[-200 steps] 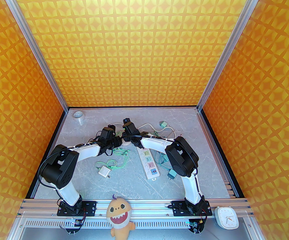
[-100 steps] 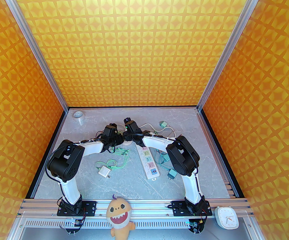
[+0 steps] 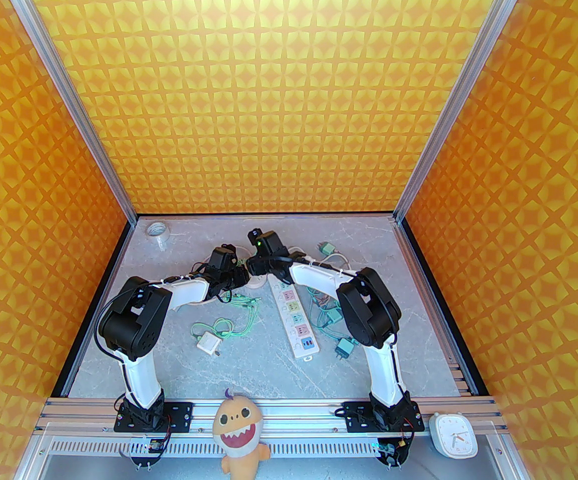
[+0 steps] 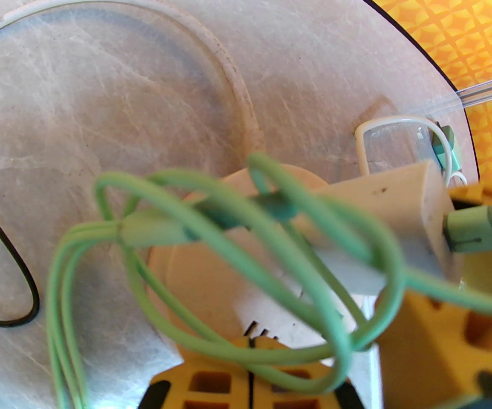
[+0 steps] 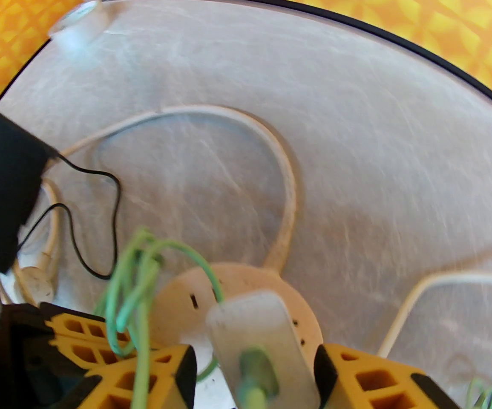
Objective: Pull the plug off the socket
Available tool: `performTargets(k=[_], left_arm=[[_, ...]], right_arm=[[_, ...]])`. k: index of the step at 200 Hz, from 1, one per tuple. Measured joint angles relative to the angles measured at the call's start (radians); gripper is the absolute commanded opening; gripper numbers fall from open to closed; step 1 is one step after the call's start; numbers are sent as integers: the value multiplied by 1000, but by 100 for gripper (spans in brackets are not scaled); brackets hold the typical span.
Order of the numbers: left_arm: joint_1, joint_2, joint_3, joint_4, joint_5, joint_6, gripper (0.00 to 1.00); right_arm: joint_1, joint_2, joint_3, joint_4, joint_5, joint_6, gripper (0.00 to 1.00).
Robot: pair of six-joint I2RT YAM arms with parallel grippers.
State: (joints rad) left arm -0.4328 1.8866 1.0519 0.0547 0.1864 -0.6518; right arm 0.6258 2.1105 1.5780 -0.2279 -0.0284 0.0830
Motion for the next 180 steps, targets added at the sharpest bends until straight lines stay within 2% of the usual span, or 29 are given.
performTargets(k=[31,113,155,180], left_arm=[[1,2,13,-26,0,6,5],[1,2,32,-69,0,26,5],[1,2,39,-87,0,40,5],[3,2,51,-113,-4,58,5]], right_arm=[[-6,43,74,-61,-25,-73,49],[-23,72,82,-117,-32,-142,44],[-22,108,93,-130,-41,-161,25],[-22,109,105,-146,-58,-163,18]])
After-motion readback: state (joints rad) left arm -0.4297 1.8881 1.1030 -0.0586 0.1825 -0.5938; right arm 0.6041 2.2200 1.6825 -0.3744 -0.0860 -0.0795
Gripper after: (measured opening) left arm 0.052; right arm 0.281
